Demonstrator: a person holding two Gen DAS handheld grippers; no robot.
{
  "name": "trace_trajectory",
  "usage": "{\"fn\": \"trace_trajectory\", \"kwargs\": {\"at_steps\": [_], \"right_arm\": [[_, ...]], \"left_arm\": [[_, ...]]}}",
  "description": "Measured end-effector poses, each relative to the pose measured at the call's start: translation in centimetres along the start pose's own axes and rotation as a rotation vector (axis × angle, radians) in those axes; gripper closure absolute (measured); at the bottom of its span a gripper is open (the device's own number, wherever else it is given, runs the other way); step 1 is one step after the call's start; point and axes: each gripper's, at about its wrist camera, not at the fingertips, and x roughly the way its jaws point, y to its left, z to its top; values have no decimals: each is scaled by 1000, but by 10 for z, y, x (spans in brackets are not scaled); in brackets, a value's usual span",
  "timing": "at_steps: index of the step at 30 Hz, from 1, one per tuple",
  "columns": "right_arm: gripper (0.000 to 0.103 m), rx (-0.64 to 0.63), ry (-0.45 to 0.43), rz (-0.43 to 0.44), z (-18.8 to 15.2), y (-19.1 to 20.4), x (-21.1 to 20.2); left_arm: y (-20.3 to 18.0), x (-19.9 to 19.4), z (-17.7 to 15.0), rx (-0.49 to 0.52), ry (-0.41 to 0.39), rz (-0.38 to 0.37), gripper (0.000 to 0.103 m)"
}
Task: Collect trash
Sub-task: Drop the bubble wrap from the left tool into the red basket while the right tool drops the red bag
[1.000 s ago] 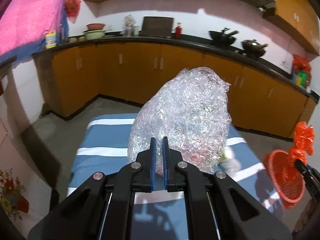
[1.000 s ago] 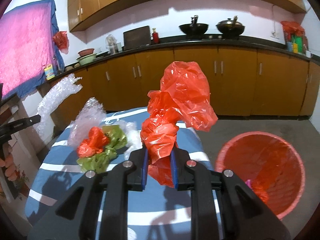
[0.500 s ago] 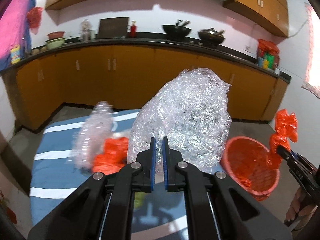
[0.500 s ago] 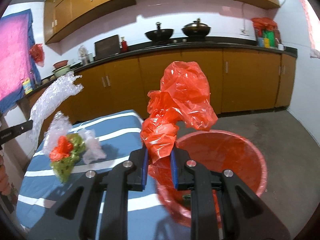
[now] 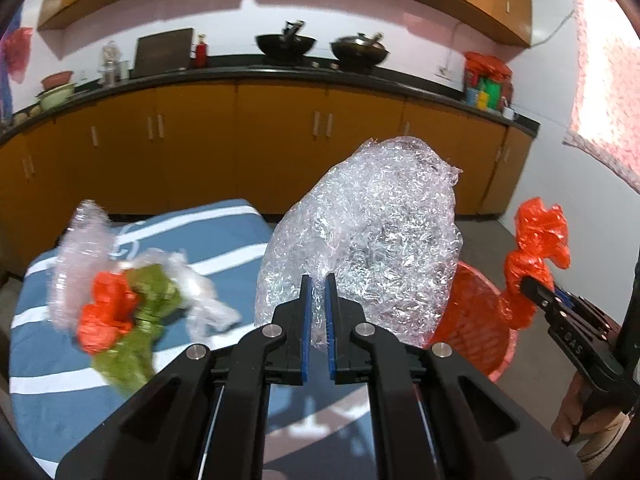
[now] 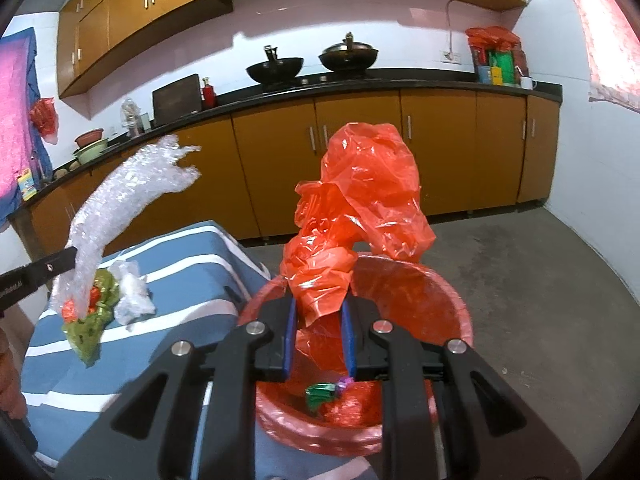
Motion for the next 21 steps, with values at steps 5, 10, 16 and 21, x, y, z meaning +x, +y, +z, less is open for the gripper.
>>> {"fn": "trace_trajectory", "kwargs": {"at_steps": [5, 10, 16, 21], "right_arm": [[84, 9, 14, -19, -4, -17, 7], [84, 19, 38, -30, -10, -30, 17], [84, 27, 61, -35, -15, -42, 29], [83, 24, 69, -30, -15, -45, 38]], "left_arm": [[-29, 19, -8, 17, 34, -35, 97], [-54, 40, -17, 28, 75, -66, 97], [-67, 60, -23, 27, 119, -73, 97], [-77, 75, -25, 30, 144, -74, 97]]}}
